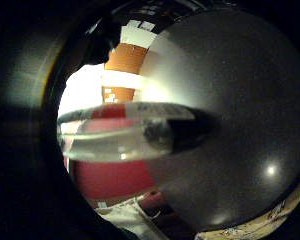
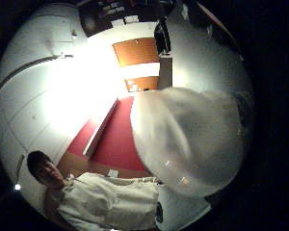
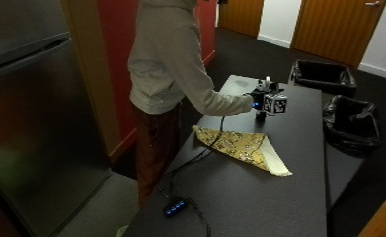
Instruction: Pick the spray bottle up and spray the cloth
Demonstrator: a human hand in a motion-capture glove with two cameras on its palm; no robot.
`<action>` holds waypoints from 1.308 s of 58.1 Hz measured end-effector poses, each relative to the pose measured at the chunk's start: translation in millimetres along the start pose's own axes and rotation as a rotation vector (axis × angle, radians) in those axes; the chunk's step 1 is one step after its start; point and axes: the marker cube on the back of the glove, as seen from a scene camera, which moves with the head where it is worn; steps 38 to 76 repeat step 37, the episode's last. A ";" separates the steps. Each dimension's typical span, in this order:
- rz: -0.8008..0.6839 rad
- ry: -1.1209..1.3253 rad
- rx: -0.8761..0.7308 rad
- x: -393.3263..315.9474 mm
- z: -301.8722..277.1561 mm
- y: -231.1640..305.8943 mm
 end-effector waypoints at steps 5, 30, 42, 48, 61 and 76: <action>-0.043 0.012 -0.014 -1.8 -4.0 7.1; -0.073 0.019 0.096 -32.4 -41.2 46.2; -0.082 0.049 0.156 -44.3 -63.5 74.8; -0.082 0.049 0.156 -44.3 -63.5 74.8; -0.082 0.049 0.156 -44.3 -63.5 74.8; -0.082 0.049 0.156 -44.3 -63.5 74.8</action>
